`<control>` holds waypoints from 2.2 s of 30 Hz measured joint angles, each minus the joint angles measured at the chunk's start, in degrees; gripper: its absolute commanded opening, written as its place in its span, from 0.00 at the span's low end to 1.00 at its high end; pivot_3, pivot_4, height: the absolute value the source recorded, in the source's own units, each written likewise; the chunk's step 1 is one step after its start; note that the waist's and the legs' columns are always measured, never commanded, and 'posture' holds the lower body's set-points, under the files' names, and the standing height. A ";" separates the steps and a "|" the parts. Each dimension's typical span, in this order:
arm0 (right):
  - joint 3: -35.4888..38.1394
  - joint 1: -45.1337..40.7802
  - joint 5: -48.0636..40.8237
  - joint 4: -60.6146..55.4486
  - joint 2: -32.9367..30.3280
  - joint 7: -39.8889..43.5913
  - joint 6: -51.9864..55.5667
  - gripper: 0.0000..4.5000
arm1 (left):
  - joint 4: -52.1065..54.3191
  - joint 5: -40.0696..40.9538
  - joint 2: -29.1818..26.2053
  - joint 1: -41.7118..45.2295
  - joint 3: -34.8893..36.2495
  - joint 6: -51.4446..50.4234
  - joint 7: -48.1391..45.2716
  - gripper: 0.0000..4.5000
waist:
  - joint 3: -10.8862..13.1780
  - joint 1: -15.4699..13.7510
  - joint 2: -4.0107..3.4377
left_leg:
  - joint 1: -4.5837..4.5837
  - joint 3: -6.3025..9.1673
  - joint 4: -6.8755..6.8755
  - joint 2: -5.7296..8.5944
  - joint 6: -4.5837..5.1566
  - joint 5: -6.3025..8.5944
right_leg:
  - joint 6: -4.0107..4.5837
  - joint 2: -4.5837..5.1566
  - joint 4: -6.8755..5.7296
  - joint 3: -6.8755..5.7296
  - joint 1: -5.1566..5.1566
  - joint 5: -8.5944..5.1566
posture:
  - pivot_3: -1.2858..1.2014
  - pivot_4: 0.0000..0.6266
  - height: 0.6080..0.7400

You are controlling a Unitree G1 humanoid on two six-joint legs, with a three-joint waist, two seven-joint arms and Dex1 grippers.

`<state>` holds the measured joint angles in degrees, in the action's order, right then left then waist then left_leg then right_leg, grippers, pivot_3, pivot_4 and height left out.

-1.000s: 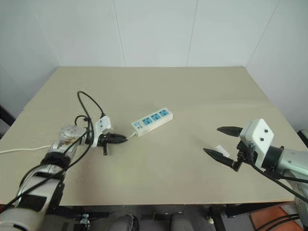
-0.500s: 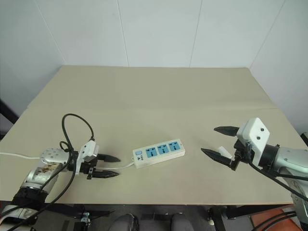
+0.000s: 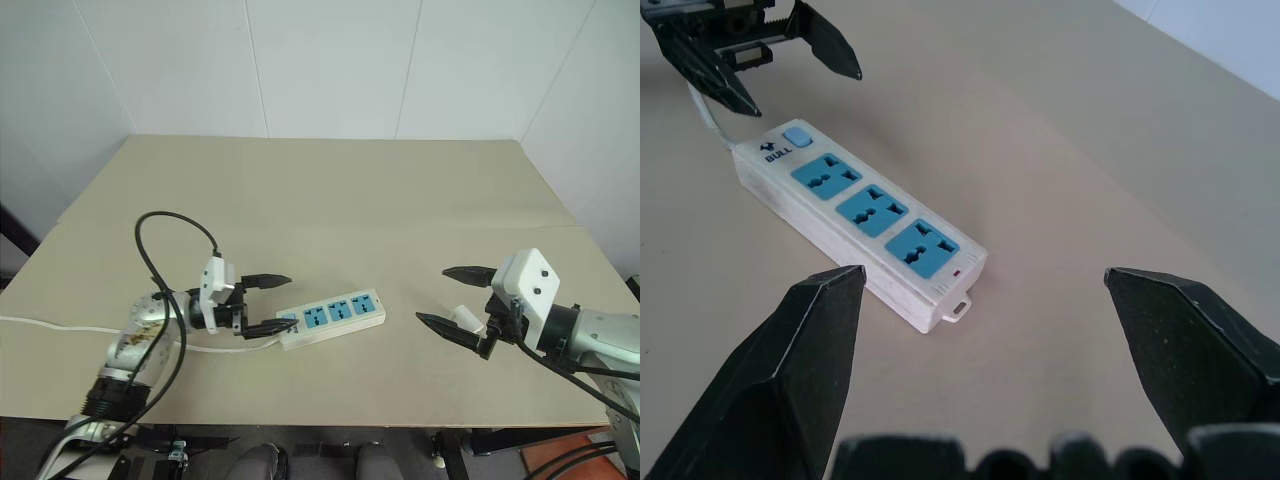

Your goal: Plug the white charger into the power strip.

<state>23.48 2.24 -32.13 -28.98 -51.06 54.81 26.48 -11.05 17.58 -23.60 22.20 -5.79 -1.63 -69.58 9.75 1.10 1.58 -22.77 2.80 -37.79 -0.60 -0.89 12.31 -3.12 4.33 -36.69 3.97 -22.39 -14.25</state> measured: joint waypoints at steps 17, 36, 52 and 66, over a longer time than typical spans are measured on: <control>0.55 0.88 -0.86 -1.60 0.00 -0.88 0.19 1.00 | -15.65 -6.57 6.30 1.00 -2.99 15.75 3.66 0.99 | -0.15 -0.78 -0.20 | 0.06 0.02 -0.03 0.13 0.00 0.00 | -0.39 0.11 0.08 -0.01 0.17 -0.20 | 0.52 0.24 1.00; -0.56 -4.81 -1.69 2.30 -3.38 1.90 0.12 1.00 | -21.07 -7.79 5.41 3.32 -4.45 18.52 -0.83 0.74 | -1.03 -0.21 -1.18 | 0.50 -0.01 0.06 0.07 0.05 0.05 | -0.51 0.07 0.65 0.00 0.79 -0.22 | 0.52 0.24 1.00; -32.77 -58.26 -3.97 20.39 -9.30 -13.22 60.57 1.00 | -24.56 -6.74 4.82 8.07 -7.63 21.81 -13.40 0.74 | -0.86 -0.58 -1.09 | -0.47 0.07 0.10 -0.01 0.06 0.04 | 0.11 0.05 0.61 -0.10 -0.34 0.08 | 0.52 0.24 1.00; -61.90 -66.75 2.95 29.48 -13.18 -4.66 61.04 1.00 | -24.88 -6.75 4.84 8.04 -7.75 22.57 -12.74 0.74 | -0.90 -0.66 -1.15 | -0.75 0.01 0.01 0.06 0.07 0.03 | -0.06 0.07 0.45 -0.04 -0.70 0.09 | 0.52 0.24 1.00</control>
<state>-38.42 -64.51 -29.17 0.50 -64.24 50.15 87.52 -35.93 10.82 -18.76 30.24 -13.54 20.94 -82.32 8.85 0.45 0.43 -23.52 2.81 -37.78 -0.54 -0.82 12.34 -3.18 4.40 -36.23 3.93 -23.09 -14.17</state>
